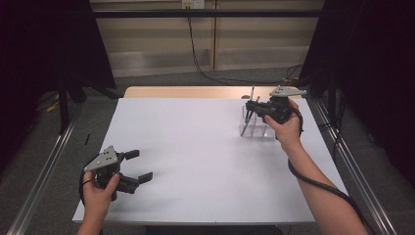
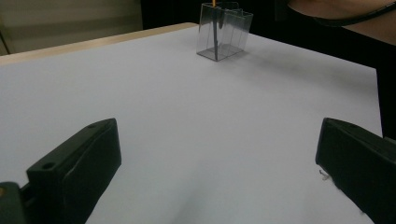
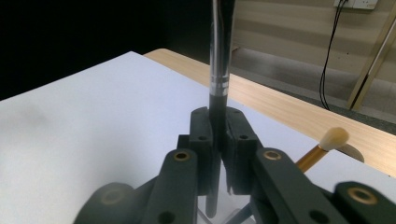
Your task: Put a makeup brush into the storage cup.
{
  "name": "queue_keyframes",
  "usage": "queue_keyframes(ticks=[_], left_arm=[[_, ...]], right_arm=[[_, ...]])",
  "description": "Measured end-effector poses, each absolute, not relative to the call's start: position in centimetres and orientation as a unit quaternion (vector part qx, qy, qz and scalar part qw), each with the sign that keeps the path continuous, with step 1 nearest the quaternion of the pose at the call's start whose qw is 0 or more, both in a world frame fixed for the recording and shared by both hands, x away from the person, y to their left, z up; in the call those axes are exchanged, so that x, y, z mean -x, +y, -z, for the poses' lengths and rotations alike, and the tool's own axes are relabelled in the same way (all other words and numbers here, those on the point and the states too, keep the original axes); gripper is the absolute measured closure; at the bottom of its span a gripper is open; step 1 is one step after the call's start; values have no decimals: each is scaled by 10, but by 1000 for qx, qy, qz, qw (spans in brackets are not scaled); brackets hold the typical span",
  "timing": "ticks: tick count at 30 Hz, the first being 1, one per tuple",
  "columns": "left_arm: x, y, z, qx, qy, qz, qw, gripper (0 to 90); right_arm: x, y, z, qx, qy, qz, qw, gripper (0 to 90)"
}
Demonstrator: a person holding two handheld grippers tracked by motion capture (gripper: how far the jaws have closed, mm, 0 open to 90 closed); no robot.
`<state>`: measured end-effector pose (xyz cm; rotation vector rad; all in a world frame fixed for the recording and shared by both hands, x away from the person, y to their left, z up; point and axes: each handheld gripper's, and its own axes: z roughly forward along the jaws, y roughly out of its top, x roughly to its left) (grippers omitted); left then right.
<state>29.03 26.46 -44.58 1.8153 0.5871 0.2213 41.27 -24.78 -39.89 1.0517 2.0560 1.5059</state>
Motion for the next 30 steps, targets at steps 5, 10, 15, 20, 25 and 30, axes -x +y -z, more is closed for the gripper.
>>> queue_keyframes(ticks=[5,10,15,20,25,30], left_arm=[[-291,264,446,-774,251,-94,574,1],[-291,263,446,-775,250,-93,573,1],[-293,263,446,-775,249,-91,573,1],[-294,263,446,-775,248,-91,574,1],[-295,261,445,-775,247,-90,574,1],[-296,260,445,-776,246,-92,573,1]], right_arm=[[-407,-247,393,-371,724,-548,196,466],[-404,-248,391,-372,721,-551,196,309],[-398,-250,394,-368,717,-560,190,220],[-391,-253,394,-367,711,-570,186,156],[-384,-255,395,-361,714,-570,186,131],[-376,-256,398,-357,712,-575,186,114]])
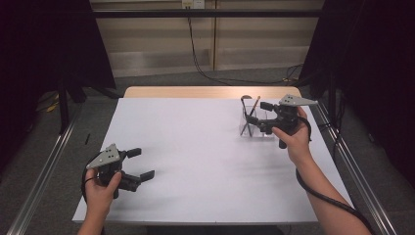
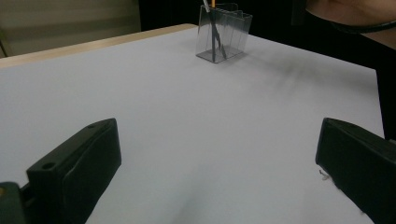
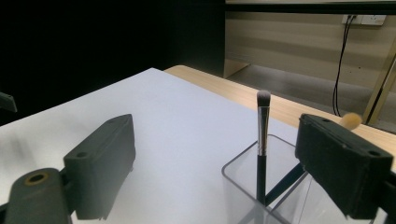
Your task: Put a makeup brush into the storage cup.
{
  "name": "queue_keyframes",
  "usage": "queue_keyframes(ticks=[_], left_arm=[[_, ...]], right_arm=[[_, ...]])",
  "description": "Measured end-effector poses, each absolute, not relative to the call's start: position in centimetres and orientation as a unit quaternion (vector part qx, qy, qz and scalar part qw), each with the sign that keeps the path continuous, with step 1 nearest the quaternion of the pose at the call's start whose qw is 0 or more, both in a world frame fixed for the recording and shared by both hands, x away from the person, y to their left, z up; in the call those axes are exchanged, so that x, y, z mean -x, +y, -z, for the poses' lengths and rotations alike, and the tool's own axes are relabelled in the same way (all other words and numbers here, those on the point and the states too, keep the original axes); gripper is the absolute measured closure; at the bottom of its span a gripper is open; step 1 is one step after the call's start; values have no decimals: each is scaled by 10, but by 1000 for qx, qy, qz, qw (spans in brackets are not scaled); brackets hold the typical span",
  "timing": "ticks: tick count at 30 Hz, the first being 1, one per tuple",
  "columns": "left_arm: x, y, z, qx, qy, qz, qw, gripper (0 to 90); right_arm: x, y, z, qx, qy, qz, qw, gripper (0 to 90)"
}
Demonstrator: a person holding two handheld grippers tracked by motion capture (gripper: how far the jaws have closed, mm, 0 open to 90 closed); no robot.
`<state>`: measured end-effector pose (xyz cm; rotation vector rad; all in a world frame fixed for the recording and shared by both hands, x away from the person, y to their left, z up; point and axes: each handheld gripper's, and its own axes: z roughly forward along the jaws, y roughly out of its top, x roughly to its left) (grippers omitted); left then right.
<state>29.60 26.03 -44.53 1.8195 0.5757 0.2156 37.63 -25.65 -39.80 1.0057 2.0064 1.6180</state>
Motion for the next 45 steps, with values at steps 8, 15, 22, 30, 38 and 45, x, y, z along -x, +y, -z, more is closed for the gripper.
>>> queue_keyframes(ticks=[8,15,22,30,38,45], left_arm=[[-298,260,446,-776,245,-90,575,1],[-297,259,446,-776,244,-90,575,1],[-298,259,446,-776,245,-90,574,1],[-299,256,446,-777,243,-89,573,1],[-300,255,446,-780,242,-88,571,1],[-300,256,446,-779,243,-89,571,1]], right_arm=[[-365,-259,405,-354,713,-577,184,101],[-356,-263,410,-351,712,-578,187,94],[-347,-265,416,-349,715,-576,187,66],[-337,-265,418,-344,723,-571,182,47],[-328,-270,421,-342,725,-568,185,41],[-320,-272,427,-340,730,-564,182,36]])
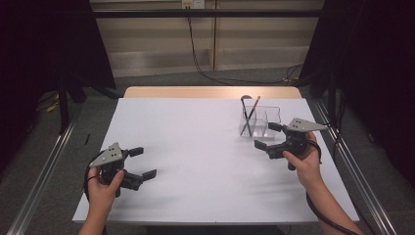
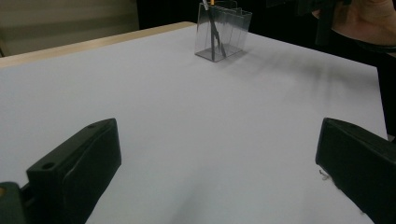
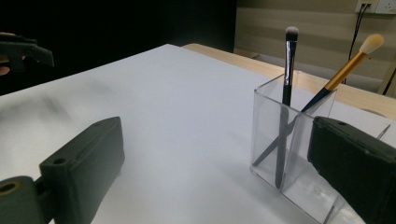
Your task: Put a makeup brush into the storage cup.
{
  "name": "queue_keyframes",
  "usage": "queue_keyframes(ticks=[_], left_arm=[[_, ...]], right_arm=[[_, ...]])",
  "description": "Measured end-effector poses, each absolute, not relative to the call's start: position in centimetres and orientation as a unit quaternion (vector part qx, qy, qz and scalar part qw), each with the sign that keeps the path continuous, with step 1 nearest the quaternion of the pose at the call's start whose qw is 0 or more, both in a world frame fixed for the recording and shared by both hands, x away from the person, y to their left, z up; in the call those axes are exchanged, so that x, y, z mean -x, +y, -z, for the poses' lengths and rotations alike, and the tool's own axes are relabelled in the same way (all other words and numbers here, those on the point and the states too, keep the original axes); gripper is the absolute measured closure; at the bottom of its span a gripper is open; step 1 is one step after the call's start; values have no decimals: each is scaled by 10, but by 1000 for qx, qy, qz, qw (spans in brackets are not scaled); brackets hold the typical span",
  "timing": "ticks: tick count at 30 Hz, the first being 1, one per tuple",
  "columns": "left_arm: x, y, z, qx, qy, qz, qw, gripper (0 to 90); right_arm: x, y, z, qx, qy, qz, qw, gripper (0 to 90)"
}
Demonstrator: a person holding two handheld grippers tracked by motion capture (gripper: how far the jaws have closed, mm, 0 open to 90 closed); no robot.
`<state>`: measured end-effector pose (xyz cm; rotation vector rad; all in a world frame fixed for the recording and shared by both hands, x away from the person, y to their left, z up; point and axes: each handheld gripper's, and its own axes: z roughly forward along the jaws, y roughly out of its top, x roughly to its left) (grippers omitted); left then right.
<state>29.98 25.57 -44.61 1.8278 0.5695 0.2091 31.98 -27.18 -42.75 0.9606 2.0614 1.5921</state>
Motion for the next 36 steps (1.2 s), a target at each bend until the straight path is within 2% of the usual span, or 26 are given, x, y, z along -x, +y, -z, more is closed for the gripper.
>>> queue_keyframes(ticks=[36], left_arm=[[-301,258,444,-776,243,-93,574,1]], right_arm=[[-274,-303,438,-363,730,-549,186,36]])
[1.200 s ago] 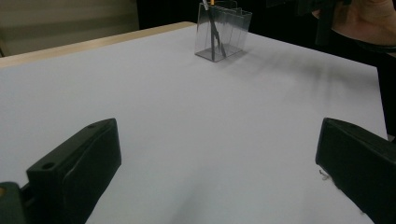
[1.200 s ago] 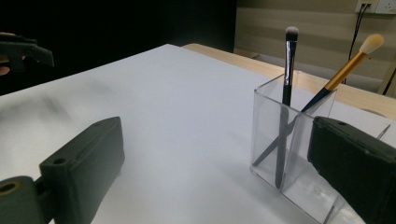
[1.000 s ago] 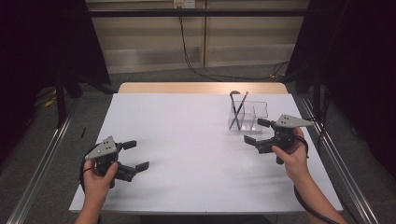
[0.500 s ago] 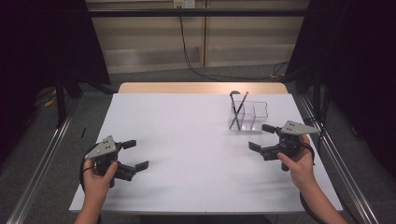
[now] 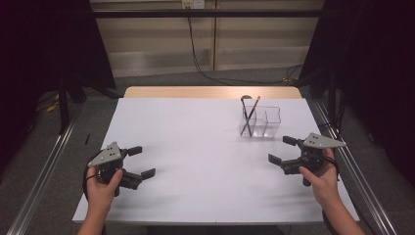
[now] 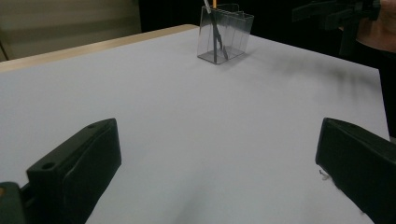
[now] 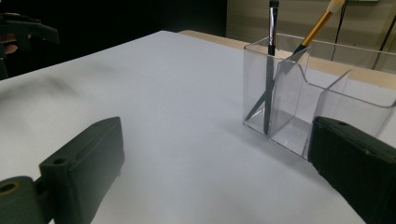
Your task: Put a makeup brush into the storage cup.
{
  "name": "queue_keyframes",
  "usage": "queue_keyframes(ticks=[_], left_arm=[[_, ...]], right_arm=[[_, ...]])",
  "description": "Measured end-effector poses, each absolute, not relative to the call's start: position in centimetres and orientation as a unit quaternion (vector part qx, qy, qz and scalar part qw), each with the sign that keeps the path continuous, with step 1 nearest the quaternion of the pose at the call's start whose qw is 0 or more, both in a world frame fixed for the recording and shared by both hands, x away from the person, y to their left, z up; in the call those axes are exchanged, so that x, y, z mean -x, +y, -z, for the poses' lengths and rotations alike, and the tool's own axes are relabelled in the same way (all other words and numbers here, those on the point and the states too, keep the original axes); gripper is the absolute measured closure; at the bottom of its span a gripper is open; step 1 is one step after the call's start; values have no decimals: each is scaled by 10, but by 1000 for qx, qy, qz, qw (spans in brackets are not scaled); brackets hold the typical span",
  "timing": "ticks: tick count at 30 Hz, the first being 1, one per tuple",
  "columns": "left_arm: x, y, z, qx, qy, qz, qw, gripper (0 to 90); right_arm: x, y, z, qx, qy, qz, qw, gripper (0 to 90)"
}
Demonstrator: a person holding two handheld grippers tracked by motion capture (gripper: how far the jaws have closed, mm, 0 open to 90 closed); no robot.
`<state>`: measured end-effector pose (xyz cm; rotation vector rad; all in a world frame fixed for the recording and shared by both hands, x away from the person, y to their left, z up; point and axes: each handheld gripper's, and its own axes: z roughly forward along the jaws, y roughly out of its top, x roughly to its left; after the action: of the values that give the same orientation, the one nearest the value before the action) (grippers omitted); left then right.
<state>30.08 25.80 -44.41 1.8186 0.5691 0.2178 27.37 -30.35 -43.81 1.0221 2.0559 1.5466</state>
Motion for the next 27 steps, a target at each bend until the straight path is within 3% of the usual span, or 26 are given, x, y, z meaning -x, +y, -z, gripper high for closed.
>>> queue_keyframes(ticks=[27], left_arm=[[-303,256,444,-777,238,-93,575,1]], right_arm=[[-245,-324,451,-382,731,-531,193,37]])
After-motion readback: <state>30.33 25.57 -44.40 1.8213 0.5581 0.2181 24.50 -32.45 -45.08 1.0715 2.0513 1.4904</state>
